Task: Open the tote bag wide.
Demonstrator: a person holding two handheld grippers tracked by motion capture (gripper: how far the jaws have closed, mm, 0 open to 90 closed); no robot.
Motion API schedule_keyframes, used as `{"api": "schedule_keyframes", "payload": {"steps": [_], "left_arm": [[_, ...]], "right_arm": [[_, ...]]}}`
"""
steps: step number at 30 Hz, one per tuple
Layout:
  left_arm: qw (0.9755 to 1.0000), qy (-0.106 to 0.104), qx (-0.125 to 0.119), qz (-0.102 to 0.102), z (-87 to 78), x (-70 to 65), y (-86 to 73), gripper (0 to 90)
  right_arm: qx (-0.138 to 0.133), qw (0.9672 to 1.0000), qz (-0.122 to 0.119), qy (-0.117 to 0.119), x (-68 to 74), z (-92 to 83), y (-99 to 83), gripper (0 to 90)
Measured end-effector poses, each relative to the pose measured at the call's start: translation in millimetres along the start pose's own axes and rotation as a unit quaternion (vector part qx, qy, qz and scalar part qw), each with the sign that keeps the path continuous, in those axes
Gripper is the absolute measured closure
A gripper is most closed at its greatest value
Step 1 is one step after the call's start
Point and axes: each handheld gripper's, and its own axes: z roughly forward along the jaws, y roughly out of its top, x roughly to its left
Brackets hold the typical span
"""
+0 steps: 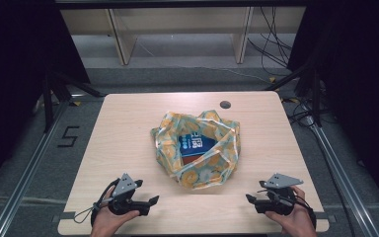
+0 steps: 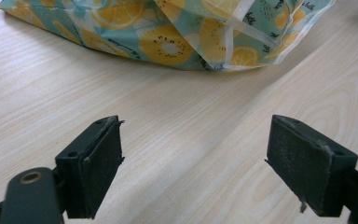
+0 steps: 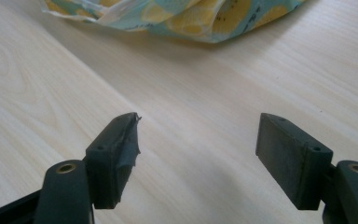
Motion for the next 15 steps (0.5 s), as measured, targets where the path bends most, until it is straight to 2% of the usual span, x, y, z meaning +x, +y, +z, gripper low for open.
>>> {"api": "schedule_keyframes", "payload": {"steps": [2, 3, 5, 6, 7, 11, 12, 13, 14, 15], "left_arm": [[1.0000, 0.001, 0.005, 0.007, -0.8, 1.2, 0.3, 17.2], [0.9999, 0.003, 0.006, 0.008, -0.9, 1.9, 0.3, 17.2], [1.0000, 0.000, 0.001, 0.001, 0.3, 1.2, 0.1, 17.1], [0.9999, 0.002, 0.007, 0.007, -0.5, 2.3, 0.4, 17.0], [1.0000, 0.004, 0.006, -0.006, -0.1, 1.0, -0.1, 17.0], [1.0000, 0.001, 0.000, 0.000, 0.1, 1.8, 0.6, 16.9], [1.0000, 0.001, 0.000, 0.001, 0.2, 1.9, 0.5, 16.9], [1.0000, 0.002, 0.006, 0.006, -0.5, 2.8, 0.6, 16.9], [0.9998, 0.002, 0.015, 0.016, -1.8, 4.3, 0.9, 16.8], [0.9997, 0.005, 0.016, 0.017, -2.0, 4.2, 1.0, 16.7]], "right_arm": [[0.004, 0.9999, 0.010, 0.001, 2.4, 0.6, -2.5, 30.6], [0.000, 1.0000, -0.003, -0.002, 0.5, 0.8, -2.7, 30.6], [-0.002, 1.0000, -0.003, -0.002, 0.7, 1.6, -3.9, 30.6], [-0.002, 1.0000, -0.003, -0.002, 0.8, 1.6, -4.0, 30.5], [-0.001, 1.0000, -0.002, -0.001, 1.0, 1.7, -4.2, 30.5], [-0.002, 1.0000, -0.004, -0.003, 0.5, 1.8, -4.6, 30.4], [-0.001, 1.0000, 0.003, -0.003, 1.4, 2.0, -5.0, 30.4], [-0.001, 1.0000, -0.006, -0.003, -0.6, 2.3, -5.0, 30.4], [0.004, 1.0000, -0.003, -0.003, -0.5, 1.7, -5.2, 30.4], [0.008, 1.0000, 0.000, 0.003, -0.5, 1.8, -5.2, 30.4]]}}
